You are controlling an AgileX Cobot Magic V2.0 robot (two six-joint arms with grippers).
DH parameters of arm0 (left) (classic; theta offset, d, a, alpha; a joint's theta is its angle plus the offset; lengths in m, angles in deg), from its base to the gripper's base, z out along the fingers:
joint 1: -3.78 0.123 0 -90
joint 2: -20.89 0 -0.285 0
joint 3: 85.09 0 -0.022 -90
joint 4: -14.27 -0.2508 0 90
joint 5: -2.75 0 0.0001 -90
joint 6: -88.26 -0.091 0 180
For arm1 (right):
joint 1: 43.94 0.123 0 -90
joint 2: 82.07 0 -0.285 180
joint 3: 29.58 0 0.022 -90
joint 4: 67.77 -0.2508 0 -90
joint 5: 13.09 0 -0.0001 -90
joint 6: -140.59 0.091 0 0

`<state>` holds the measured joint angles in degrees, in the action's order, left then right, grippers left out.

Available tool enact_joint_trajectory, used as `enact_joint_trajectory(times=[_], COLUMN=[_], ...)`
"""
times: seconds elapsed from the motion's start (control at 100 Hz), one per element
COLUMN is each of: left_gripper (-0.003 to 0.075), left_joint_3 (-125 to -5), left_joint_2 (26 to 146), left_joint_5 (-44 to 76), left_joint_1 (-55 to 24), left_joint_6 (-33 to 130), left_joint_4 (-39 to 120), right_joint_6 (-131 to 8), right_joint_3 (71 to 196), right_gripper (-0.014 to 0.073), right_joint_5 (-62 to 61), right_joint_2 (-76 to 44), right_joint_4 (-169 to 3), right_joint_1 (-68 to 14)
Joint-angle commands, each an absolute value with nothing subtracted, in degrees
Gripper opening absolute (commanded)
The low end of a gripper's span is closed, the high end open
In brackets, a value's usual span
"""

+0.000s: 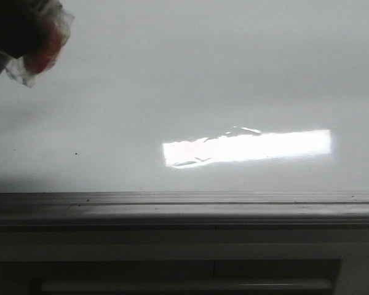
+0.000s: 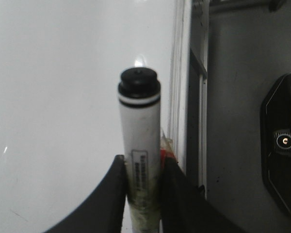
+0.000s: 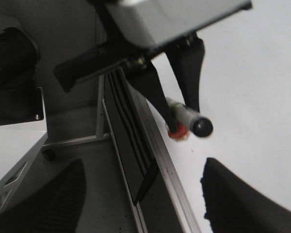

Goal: Write number 0 on whiteboard

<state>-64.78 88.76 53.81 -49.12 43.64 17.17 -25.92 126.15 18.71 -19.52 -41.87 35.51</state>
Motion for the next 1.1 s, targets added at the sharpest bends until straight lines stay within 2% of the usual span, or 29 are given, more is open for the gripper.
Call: enact_joint_trajectory(times=[0.0,0.22,0.5,0.75,0.99,1.09], left_gripper=[-0.0020,-0.0020,-0.0020,-0.0020,-0.0020,-0.0020], left_joint_3=[-66.7,-66.7,-66.7,-66.7,-66.7,-66.7], left_joint_2=[87.8,87.2,86.4,86.4,86.4,86.4], left_joint_5=[51.3,50.6,48.1,48.1,48.2,48.2], left_joint_1=[-51.5,-56.1,-57.8,-57.8,-57.8,-57.8], left_joint_6=[42.2,40.9,40.9,40.9,40.9,40.9], left_joint_4=[16.4,16.4,16.8,17.0,17.0,17.0], right_joint_6=[-26.6,-26.5,-26.5,-26.5,-26.5,-26.5], right_joint_3=[129.8,129.9,129.8,129.8,129.8,129.8], right_gripper=[0.0443,0.0442,0.0433,0.0227,0.0092,-0.0002], right_joint_5=[14.8,13.8,12.1,11.3,10.9,13.1], right_joint_2=[-18.1,-16.6,-15.0,-13.7,-13.7,-13.2], right_joint_4=[-39.4,-40.1,-42.5,-43.0,-43.1,-43.3], right_joint_1=[36.2,34.0,33.3,33.3,33.3,33.3])
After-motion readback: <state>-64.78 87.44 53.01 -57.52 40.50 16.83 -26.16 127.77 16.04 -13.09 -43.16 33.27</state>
